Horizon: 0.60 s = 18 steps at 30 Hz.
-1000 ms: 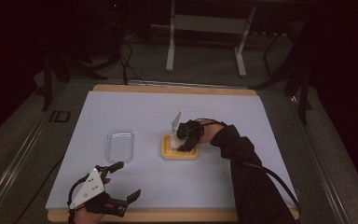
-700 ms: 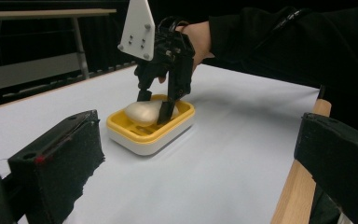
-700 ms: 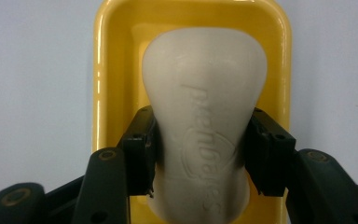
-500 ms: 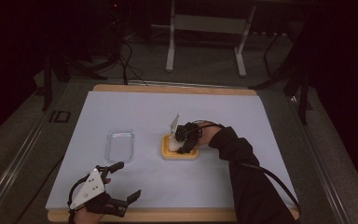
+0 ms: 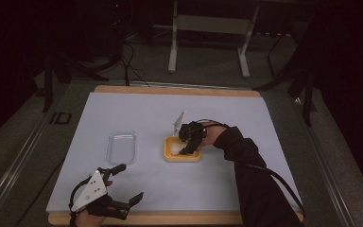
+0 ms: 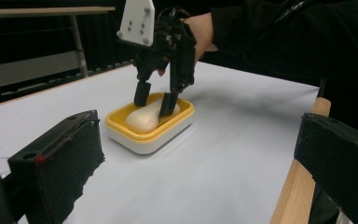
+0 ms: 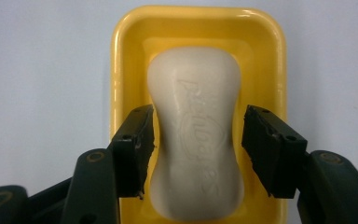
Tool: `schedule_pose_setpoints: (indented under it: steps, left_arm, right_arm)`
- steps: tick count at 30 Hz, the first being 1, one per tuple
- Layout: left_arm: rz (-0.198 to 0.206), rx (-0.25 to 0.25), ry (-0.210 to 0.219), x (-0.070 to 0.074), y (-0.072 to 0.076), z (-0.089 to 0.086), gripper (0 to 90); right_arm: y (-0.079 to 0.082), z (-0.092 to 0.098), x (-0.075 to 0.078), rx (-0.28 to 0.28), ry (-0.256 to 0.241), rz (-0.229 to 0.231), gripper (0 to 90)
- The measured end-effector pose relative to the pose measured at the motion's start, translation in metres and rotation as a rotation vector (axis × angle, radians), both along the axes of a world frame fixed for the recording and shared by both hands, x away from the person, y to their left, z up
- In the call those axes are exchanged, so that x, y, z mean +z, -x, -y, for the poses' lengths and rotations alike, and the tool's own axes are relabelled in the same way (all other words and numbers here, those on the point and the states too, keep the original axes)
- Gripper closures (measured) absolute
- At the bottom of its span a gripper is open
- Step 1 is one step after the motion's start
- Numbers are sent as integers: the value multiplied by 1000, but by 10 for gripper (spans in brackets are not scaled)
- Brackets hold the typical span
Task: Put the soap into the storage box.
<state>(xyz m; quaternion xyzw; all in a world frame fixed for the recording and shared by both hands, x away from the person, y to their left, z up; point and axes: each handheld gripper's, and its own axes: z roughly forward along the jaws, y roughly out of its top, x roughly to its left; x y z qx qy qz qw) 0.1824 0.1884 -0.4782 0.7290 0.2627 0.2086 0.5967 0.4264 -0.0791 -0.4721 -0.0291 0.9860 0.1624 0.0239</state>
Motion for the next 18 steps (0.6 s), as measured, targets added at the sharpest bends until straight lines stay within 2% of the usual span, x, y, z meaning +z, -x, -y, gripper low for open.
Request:
schedule_pose_setpoints:
  steps: [9,12,14,18]
  left_arm:
    - [0,3,-1,-1,-1,1,11]
    - [-2,3,-2,-1,-1,1,11]
    - [-1,3,-4,-1,-1,1,11]
    - [-2,1,-4,-1,-1,1,11]
  right_arm:
    - [4,11,18,-36,-8,18,404]
    - [4,16,26,-77,-15,19,372]
    - [3,21,30,-124,-28,20,355]
    - [4,31,36,-190,-43,52,266]
